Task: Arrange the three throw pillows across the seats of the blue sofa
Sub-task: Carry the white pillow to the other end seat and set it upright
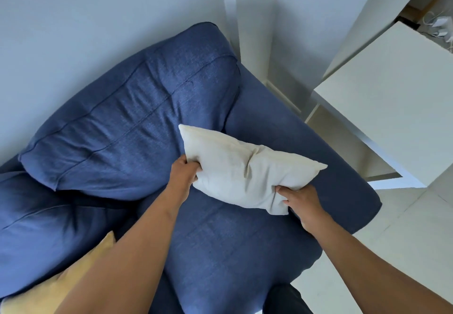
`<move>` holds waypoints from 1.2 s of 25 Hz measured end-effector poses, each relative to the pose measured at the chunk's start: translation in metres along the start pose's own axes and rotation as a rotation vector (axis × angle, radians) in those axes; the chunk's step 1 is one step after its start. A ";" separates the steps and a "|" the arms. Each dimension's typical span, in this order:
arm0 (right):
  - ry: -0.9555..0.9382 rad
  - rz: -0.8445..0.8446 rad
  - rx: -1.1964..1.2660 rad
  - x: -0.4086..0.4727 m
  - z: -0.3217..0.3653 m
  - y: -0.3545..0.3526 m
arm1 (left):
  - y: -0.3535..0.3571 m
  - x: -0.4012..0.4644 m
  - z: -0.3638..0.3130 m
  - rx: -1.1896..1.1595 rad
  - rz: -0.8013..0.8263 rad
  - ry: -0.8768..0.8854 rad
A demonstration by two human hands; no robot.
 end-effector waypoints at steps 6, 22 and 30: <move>-0.132 0.136 -0.221 0.021 0.050 0.056 | -0.055 -0.002 0.041 -0.200 -0.115 -0.114; -0.436 0.412 -0.495 0.003 0.135 0.203 | -0.138 0.002 0.079 -0.420 -0.306 -0.151; -0.457 0.521 -0.597 -0.039 0.103 0.184 | -0.115 -0.042 0.108 -0.259 -0.220 -0.171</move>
Point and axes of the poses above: each hand's wrist, its own x-axis towards the middle knuckle, its own y-axis out of the palm, z = x × y, the point moved 2 cm from there along x, towards the middle knuckle, and after that the axes turned 9 degrees about -z, right-handed, at the moved point
